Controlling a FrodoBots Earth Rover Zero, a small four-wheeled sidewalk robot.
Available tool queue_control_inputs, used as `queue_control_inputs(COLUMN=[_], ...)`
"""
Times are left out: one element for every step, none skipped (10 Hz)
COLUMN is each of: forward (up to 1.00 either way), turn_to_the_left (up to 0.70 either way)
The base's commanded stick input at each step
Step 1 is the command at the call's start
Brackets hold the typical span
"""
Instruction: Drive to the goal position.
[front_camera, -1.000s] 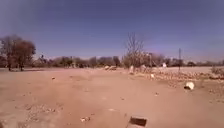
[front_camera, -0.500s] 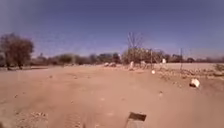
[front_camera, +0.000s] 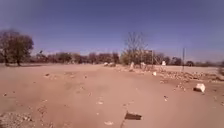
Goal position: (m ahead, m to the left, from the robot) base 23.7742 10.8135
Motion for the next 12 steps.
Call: queue_control_inputs(forward=[0.5,0.5,0.5,0.5,0.5,0.5,0.5,0.5,0.5,0.5,0.5,0.5], turn_to_the_left=[0.0,0.0,0.0,0.0,0.0,0.0,0.0,0.0,0.0,0.0,0.0,0.0])
